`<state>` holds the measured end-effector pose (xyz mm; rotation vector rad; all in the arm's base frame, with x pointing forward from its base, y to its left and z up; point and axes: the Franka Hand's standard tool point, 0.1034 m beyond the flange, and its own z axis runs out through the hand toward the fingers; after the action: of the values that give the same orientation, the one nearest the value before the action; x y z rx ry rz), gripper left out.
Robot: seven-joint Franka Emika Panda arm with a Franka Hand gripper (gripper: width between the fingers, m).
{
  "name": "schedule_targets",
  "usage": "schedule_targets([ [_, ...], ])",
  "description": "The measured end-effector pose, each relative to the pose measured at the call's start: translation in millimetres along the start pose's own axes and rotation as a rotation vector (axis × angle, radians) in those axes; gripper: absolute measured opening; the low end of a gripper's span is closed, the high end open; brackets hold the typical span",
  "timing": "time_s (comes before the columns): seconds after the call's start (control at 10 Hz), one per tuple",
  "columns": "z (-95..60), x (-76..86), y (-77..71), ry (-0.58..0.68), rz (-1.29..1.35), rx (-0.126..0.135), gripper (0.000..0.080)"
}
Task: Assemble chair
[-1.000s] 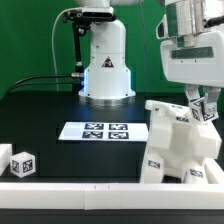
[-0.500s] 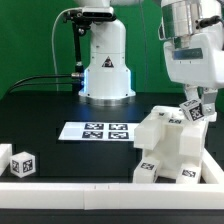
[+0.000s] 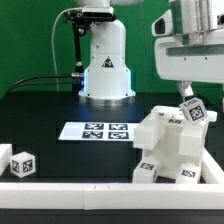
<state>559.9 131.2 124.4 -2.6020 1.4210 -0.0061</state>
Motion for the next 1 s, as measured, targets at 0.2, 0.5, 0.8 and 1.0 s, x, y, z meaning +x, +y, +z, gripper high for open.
schedule_targets([
  [0.2, 2.7, 0.3, 9.0, -0.003, -0.112, -0.013, 0.0648],
  [0.5, 1.1, 5.3, 17.6, 0.039, -0.31, -0.061, 0.0648],
  [0.8, 0.5, 5.5, 14.6, 0.043, -0.338, -0.058, 0.0648],
  [1.0, 4.9, 1.5, 5.8, 0.058, -0.546, -0.078, 0.0648],
])
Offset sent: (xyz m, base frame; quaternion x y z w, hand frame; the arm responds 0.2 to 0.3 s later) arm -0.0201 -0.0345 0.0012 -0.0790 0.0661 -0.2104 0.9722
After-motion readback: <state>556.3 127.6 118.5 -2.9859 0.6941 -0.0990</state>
